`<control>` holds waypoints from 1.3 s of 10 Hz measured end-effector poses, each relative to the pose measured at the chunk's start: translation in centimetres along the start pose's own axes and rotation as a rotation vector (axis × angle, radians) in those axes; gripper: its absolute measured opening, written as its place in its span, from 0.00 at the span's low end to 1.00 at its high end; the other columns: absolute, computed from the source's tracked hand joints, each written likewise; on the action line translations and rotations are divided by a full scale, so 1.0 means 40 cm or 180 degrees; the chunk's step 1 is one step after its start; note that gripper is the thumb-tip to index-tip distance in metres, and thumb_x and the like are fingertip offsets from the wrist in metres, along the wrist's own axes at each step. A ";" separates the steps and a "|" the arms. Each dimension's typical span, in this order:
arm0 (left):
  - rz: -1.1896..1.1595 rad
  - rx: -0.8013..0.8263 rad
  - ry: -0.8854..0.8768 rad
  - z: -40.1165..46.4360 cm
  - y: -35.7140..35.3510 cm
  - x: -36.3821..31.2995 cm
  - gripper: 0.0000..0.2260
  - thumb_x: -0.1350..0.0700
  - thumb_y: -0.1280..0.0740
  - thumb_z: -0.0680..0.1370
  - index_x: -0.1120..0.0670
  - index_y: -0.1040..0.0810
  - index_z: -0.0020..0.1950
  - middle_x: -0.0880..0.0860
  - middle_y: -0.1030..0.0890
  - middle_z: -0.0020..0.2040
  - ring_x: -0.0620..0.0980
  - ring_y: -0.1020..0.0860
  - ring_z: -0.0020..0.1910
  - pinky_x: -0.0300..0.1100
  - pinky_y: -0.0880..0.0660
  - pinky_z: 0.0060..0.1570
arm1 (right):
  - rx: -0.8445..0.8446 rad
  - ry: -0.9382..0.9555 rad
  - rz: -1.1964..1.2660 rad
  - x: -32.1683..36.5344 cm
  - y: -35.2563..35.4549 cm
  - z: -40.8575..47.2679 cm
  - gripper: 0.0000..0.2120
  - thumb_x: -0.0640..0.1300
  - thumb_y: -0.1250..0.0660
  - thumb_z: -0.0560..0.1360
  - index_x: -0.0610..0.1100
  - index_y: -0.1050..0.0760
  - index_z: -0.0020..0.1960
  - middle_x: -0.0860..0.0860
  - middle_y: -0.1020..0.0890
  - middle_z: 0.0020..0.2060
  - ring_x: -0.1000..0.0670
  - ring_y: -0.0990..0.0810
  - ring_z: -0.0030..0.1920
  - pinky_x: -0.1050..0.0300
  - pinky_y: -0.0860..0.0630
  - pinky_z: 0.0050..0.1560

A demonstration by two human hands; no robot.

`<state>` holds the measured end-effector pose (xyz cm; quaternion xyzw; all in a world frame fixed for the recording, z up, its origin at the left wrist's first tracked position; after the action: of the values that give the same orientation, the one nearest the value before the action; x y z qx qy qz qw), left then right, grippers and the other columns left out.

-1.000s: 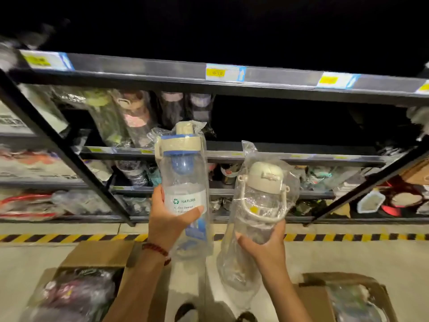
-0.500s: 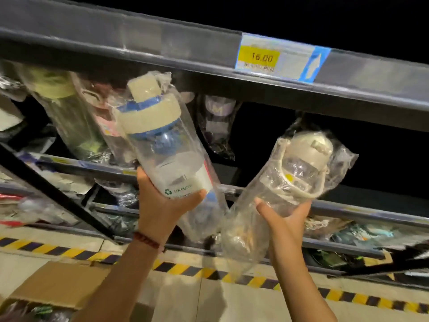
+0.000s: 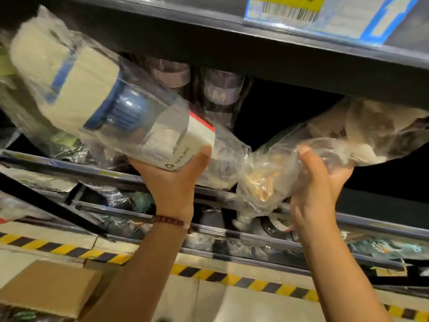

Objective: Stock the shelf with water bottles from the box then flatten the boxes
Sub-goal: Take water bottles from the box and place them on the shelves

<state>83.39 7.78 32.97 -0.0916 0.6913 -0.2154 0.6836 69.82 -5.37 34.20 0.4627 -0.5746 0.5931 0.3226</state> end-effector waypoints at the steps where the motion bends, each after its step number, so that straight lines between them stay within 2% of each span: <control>1: 0.0452 -0.0163 -0.0142 0.009 -0.017 0.008 0.44 0.42 0.21 0.57 0.53 0.39 0.65 0.62 0.32 0.69 0.57 0.28 0.66 0.55 0.28 0.63 | -0.0107 0.0040 0.0055 -0.003 -0.027 0.012 0.46 0.36 0.31 0.64 0.51 0.50 0.75 0.46 0.27 0.65 0.49 0.22 0.59 0.54 0.22 0.57; 2: 0.0903 -0.0244 -0.0283 0.012 -0.006 0.025 0.49 0.37 0.23 0.57 0.55 0.41 0.69 0.61 0.34 0.70 0.56 0.30 0.68 0.55 0.32 0.66 | -0.0205 0.0089 0.0065 -0.026 -0.051 0.013 0.49 0.33 0.32 0.64 0.50 0.55 0.76 0.48 0.28 0.64 0.52 0.22 0.59 0.58 0.22 0.57; 3: 0.1017 -0.0294 -0.0320 0.034 0.020 0.051 0.58 0.41 0.22 0.56 0.60 0.50 0.75 0.57 0.38 0.72 0.51 0.33 0.70 0.50 0.36 0.70 | -0.0130 0.0153 -0.0024 -0.067 -0.065 0.016 0.46 0.26 0.33 0.69 0.50 0.55 0.75 0.52 0.27 0.59 0.57 0.22 0.53 0.64 0.23 0.50; 4: 0.1094 -0.0259 -0.0322 0.052 0.047 0.082 0.61 0.45 0.21 0.55 0.59 0.55 0.76 0.53 0.41 0.73 0.43 0.37 0.70 0.36 0.42 0.71 | -0.0070 0.0139 -0.0162 -0.099 -0.072 0.011 0.51 0.30 0.27 0.64 0.50 0.54 0.75 0.53 0.26 0.58 0.57 0.23 0.54 0.64 0.23 0.52; 5: 0.1322 -0.0164 -0.0355 0.056 0.062 0.100 0.59 0.54 0.18 0.58 0.60 0.56 0.76 0.46 0.43 0.68 0.36 0.41 0.65 0.18 0.47 0.60 | 0.0094 0.0099 -0.0466 -0.120 -0.088 -0.008 0.52 0.32 0.24 0.65 0.49 0.55 0.77 0.57 0.27 0.57 0.61 0.24 0.57 0.65 0.25 0.56; 6: 0.1599 0.0139 -0.0512 0.055 0.062 0.087 0.54 0.61 0.20 0.61 0.63 0.55 0.75 0.34 0.45 0.58 0.29 0.43 0.57 0.11 0.49 0.50 | 0.0169 0.0095 -0.0694 -0.128 -0.099 -0.022 0.54 0.36 0.23 0.65 0.47 0.56 0.77 0.54 0.29 0.63 0.62 0.25 0.59 0.65 0.27 0.61; 7: 0.1889 0.0506 -0.0710 0.079 0.055 0.061 0.49 0.62 0.20 0.60 0.64 0.47 0.71 0.33 0.42 0.52 0.20 0.36 0.48 0.12 0.41 0.47 | 0.0402 0.0286 -0.1074 -0.130 -0.117 -0.037 0.51 0.38 0.21 0.64 0.47 0.52 0.74 0.57 0.31 0.62 0.66 0.29 0.58 0.78 0.34 0.57; 8: 0.1943 0.0761 -0.0785 0.105 0.040 0.049 0.41 0.61 0.18 0.57 0.58 0.40 0.61 0.41 0.30 0.50 0.31 0.25 0.49 0.24 0.28 0.45 | 0.0709 0.0761 -0.1485 -0.143 -0.138 -0.043 0.41 0.40 0.19 0.61 0.54 0.44 0.61 0.55 0.28 0.56 0.64 0.25 0.54 0.77 0.31 0.53; 9: 0.2064 0.0979 -0.0879 0.126 0.038 0.047 0.37 0.62 0.18 0.56 0.57 0.40 0.53 0.42 0.28 0.46 0.31 0.24 0.44 0.26 0.27 0.41 | 0.0855 0.0933 -0.1569 -0.156 -0.153 -0.057 0.36 0.53 0.24 0.56 0.60 0.42 0.56 0.49 0.26 0.57 0.54 0.23 0.57 0.64 0.26 0.59; 10: 0.2170 0.1052 -0.1028 0.148 0.054 0.036 0.37 0.58 0.18 0.56 0.58 0.39 0.52 0.41 0.27 0.46 0.29 0.25 0.45 0.26 0.26 0.42 | 0.0864 0.0962 -0.1399 -0.161 -0.168 -0.067 0.37 0.48 0.23 0.57 0.59 0.41 0.57 0.55 0.25 0.55 0.61 0.23 0.55 0.66 0.27 0.57; 11: 0.2187 0.0947 -0.1088 0.159 0.077 0.025 0.38 0.57 0.17 0.56 0.59 0.40 0.54 0.41 0.29 0.45 0.25 0.26 0.43 0.21 0.29 0.40 | 0.0951 0.0979 -0.1262 -0.172 -0.181 -0.076 0.36 0.40 0.23 0.59 0.57 0.40 0.57 0.58 0.25 0.54 0.63 0.22 0.53 0.67 0.27 0.54; 12: 0.2175 0.0777 -0.1053 0.159 0.091 0.022 0.41 0.57 0.17 0.56 0.56 0.42 0.58 0.42 0.28 0.44 0.30 0.25 0.40 0.21 0.29 0.38 | 0.1119 0.0954 -0.1252 -0.178 -0.198 -0.084 0.34 0.33 0.22 0.61 0.56 0.38 0.54 0.58 0.25 0.51 0.63 0.22 0.50 0.69 0.27 0.51; 13: 0.2132 0.0726 -0.1122 0.166 0.096 0.021 0.41 0.60 0.18 0.58 0.54 0.45 0.57 0.42 0.28 0.45 0.32 0.26 0.43 0.22 0.29 0.41 | 0.1216 0.0920 -0.1312 -0.184 -0.208 -0.085 0.30 0.29 0.24 0.63 0.54 0.36 0.50 0.58 0.24 0.47 0.65 0.22 0.47 0.70 0.27 0.48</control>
<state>90.54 9.71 30.78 0.1799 0.5266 -0.0369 0.8300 79.51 0.17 30.91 0.5326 -0.2951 0.6720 0.4216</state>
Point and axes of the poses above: each hand's wrist, its own z-axis towards the middle knuckle, its own y-axis out of the back of the hand, x = y × z, the point moved 1 cm from there along z, towards the middle knuckle
